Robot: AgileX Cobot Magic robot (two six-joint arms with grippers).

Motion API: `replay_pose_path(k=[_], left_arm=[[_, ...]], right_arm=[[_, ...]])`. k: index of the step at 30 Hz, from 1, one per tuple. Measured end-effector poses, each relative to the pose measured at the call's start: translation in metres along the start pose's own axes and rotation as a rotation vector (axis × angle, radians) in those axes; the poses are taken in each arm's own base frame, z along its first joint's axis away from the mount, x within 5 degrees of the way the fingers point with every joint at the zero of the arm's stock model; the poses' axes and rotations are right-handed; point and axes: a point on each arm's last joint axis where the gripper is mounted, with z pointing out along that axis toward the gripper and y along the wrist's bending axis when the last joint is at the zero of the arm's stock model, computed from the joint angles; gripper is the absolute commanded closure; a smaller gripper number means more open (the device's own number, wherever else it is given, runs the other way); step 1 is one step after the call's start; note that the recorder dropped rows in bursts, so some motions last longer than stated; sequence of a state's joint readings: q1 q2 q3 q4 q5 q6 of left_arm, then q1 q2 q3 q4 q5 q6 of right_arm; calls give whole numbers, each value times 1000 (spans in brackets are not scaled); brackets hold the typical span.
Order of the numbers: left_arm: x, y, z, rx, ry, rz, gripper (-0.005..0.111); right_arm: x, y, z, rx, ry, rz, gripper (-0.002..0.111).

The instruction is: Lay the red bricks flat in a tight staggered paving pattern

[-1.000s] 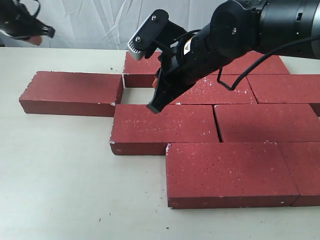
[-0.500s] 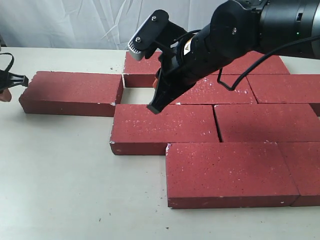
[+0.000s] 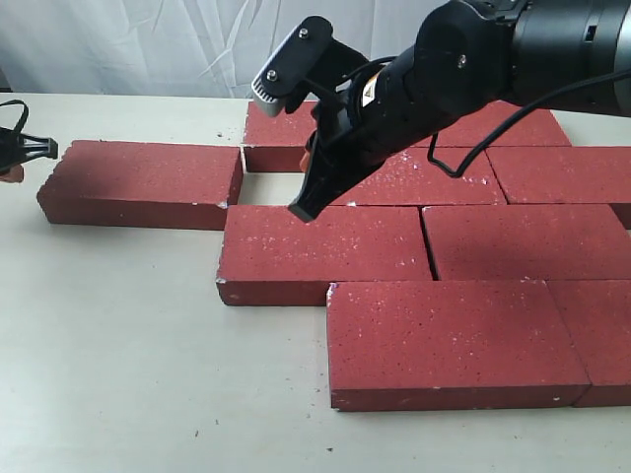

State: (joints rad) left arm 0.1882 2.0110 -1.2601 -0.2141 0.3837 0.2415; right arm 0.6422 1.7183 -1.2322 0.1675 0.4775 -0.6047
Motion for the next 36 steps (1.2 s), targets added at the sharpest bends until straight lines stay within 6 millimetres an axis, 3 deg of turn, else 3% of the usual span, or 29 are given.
replay_pose_path(k=[8, 16, 36], left_arm=[[0, -2, 0, 18, -5, 13, 107], [6, -28, 14, 78, 26, 72, 107], [10, -45, 19, 109, 41, 123, 107]], right_arm=[[0, 0, 0, 2, -3, 0, 109], [-2, -1, 0, 12, -18, 0, 109], [-2, -1, 0, 14, -22, 2, 109]])
